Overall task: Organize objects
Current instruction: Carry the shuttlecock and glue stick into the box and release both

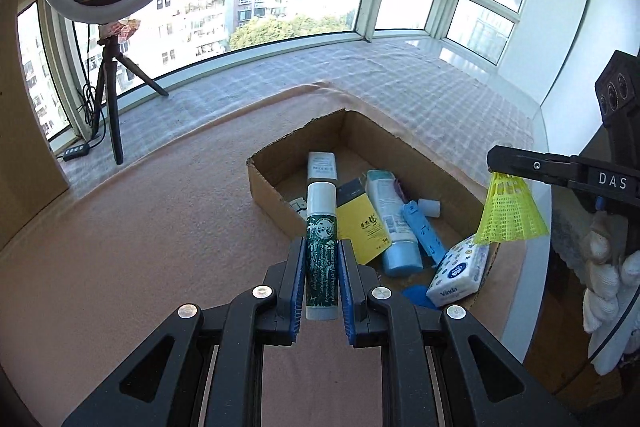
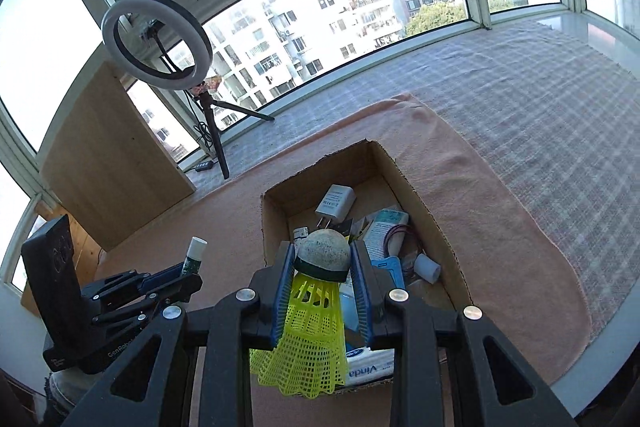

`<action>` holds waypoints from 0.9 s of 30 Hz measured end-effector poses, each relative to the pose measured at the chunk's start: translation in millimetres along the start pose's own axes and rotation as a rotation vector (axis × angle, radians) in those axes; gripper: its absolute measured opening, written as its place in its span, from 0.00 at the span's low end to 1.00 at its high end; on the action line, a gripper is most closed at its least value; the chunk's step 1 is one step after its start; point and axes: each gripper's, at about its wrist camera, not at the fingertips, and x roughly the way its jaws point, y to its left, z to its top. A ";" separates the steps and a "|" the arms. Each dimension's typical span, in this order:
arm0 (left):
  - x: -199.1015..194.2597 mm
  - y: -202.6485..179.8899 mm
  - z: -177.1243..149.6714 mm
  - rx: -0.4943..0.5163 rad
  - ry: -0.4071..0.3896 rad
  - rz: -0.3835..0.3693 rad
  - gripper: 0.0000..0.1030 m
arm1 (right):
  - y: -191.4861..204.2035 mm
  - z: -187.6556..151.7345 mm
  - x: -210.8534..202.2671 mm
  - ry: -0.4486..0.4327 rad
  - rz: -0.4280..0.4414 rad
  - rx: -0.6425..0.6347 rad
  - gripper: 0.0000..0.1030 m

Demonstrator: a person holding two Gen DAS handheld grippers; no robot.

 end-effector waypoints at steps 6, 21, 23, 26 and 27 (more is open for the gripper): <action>34.5 -11.2 21.1 0.008 0.025 -0.014 0.16 | -22.7 2.5 5.5 0.010 -0.013 0.023 0.25; 88.0 -23.6 52.3 0.020 0.054 0.002 0.16 | -32.2 9.5 20.1 0.038 -0.006 0.002 0.25; 90.7 -24.7 53.3 0.022 0.057 0.004 0.16 | -32.1 9.4 21.0 0.040 -0.005 0.003 0.25; 90.6 -25.7 54.2 0.023 0.051 0.001 0.20 | -32.4 9.5 21.1 0.040 0.009 0.005 0.25; 89.4 -25.8 54.4 0.023 0.049 0.000 0.38 | -32.1 9.5 20.6 0.038 0.019 0.005 0.30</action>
